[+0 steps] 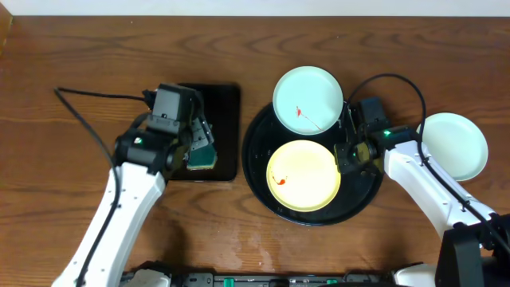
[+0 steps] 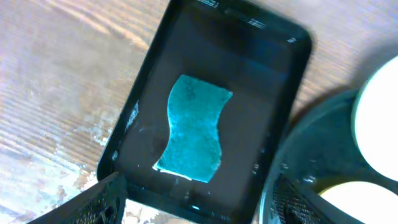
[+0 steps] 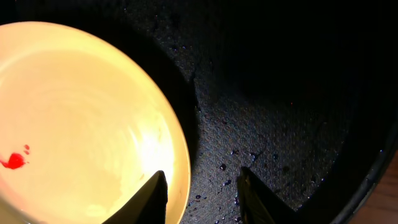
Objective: Clean dirty plates on tray and stack at the side
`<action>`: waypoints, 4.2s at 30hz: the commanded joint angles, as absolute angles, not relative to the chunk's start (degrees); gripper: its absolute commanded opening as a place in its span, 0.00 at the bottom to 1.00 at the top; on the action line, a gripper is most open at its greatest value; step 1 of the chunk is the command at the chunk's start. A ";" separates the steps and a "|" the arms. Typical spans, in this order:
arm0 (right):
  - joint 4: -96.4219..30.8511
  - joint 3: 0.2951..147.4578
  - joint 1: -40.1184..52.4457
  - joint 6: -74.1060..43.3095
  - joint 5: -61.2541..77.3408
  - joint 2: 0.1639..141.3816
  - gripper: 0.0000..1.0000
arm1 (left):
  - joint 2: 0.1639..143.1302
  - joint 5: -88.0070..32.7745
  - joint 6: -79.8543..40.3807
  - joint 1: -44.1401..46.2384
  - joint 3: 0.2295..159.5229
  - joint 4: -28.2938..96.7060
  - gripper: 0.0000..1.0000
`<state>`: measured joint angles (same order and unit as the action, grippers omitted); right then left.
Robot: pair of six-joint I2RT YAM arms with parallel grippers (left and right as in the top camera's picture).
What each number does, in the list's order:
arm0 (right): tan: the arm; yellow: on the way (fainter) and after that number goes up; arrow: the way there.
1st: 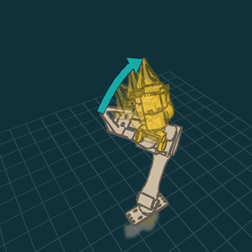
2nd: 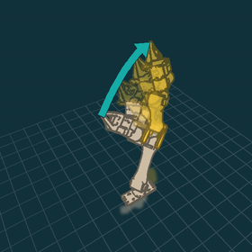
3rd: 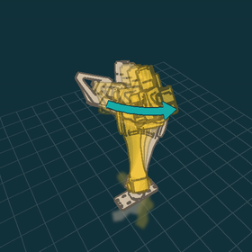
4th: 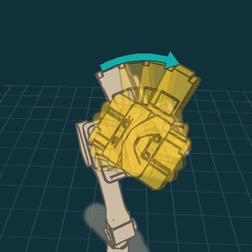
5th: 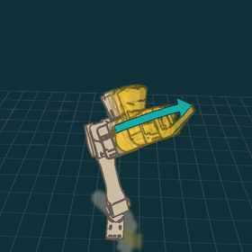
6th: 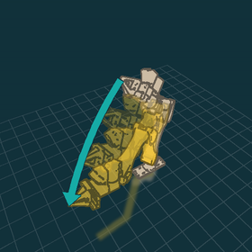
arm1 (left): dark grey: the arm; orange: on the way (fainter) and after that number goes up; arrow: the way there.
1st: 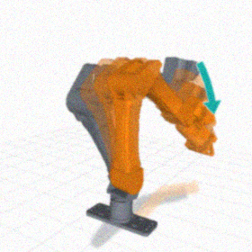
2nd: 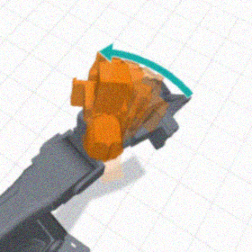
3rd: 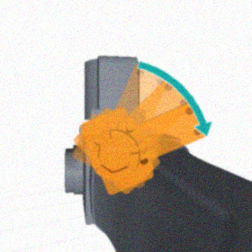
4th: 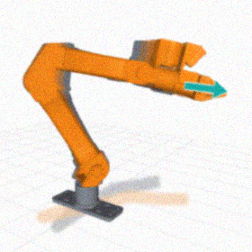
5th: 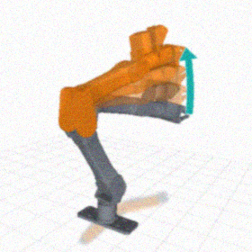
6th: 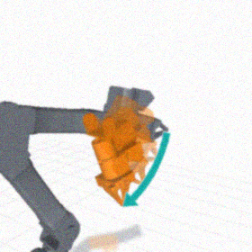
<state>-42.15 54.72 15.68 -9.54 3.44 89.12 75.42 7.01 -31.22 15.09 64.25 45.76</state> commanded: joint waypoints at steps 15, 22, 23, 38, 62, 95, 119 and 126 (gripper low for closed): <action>-42.85 55.29 15.84 -10.68 5.02 88.51 0.31 | 105.93 2.13 -24.84 15.38 61.19 37.01 0.55; -43.09 55.29 15.86 -10.92 5.02 88.51 0.30 | 107.37 0.45 -23.33 15.38 61.69 37.21 0.08; -43.11 55.29 15.86 -10.92 5.02 88.51 0.30 | 106.94 0.43 -23.35 15.27 62.11 38.00 0.08; -43.09 55.29 15.84 -10.87 4.99 88.51 0.29 | 95.68 10.15 -22.63 15.00 63.07 36.73 0.59; -44.62 55.29 15.84 -10.87 4.99 88.51 0.26 | 101.10 7.73 -20.14 14.79 61.73 27.16 0.30; -44.07 55.29 15.84 -10.57 4.51 88.51 0.29 | 98.76 2.11 -21.82 14.79 55.37 29.47 0.08; -27.88 41.89 15.84 -11.79 6.46 88.51 0.04 | 81.32 -14.20 -23.05 25.96 62.70 42.48 0.08; -27.55 41.82 15.77 -13.23 5.74 88.51 0.01 | 85.52 -13.91 -27.42 32.23 62.67 38.15 0.07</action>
